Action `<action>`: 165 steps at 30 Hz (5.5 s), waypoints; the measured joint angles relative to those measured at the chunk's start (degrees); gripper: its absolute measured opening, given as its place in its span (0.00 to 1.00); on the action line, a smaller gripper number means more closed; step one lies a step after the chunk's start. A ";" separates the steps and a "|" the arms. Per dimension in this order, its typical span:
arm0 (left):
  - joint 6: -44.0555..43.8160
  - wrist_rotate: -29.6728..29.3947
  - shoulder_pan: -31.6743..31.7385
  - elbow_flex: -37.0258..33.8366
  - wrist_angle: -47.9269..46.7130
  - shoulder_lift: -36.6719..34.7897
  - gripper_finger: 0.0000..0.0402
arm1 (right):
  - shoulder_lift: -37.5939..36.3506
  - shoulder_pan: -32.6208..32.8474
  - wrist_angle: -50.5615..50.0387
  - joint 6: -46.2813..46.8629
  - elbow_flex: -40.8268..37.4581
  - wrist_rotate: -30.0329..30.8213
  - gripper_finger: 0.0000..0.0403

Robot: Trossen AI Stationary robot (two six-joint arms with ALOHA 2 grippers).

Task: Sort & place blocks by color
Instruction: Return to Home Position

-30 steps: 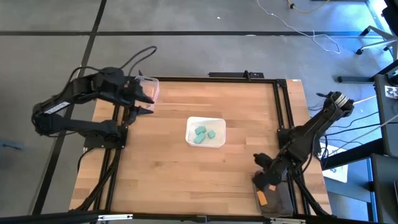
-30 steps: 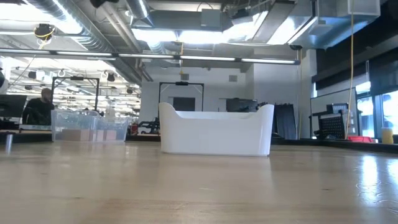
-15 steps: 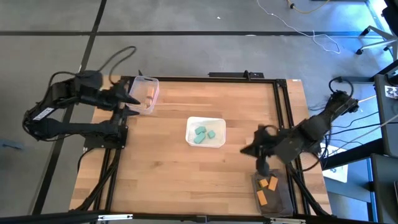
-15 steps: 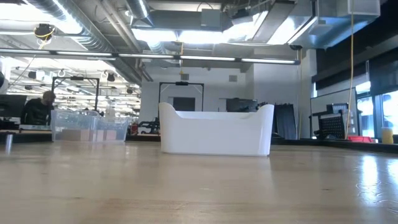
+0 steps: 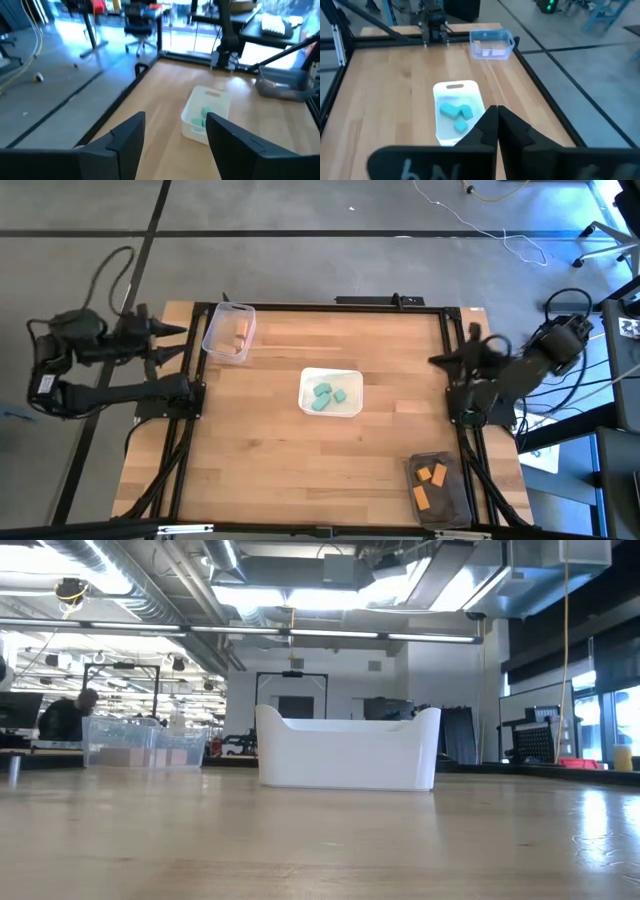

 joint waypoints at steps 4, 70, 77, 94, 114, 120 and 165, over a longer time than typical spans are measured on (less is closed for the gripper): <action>-0.07 -0.76 0.01 -3.23 1.73 -6.76 0.50 | -5.23 0.01 -2.98 0.04 0.00 -0.08 0.01; -4.51 19.04 -0.49 -65.53 64.60 -21.76 0.50 | -50.63 0.03 53.27 -24.27 -67.53 -29.82 0.00; -1.09 19.10 -0.49 -68.58 64.72 -21.76 0.50 | -50.65 0.03 59.35 -25.06 -72.56 -30.19 0.00; 3.30 27.07 -0.48 -69.52 65.00 -21.72 0.50 | -50.39 0.03 59.34 -28.91 -73.53 -24.27 0.03; 4.94 25.75 -0.47 -69.52 64.85 -21.39 0.50 | -48.84 0.03 59.58 -34.24 -73.48 -14.71 0.03; 4.93 25.73 -0.47 -69.52 64.82 -21.39 0.50 | -48.84 0.03 59.56 -34.14 -73.48 -14.71 0.03; 4.93 25.70 -0.47 -69.54 64.81 -21.39 0.50 | -48.86 0.03 59.56 -34.28 -73.44 -14.70 0.04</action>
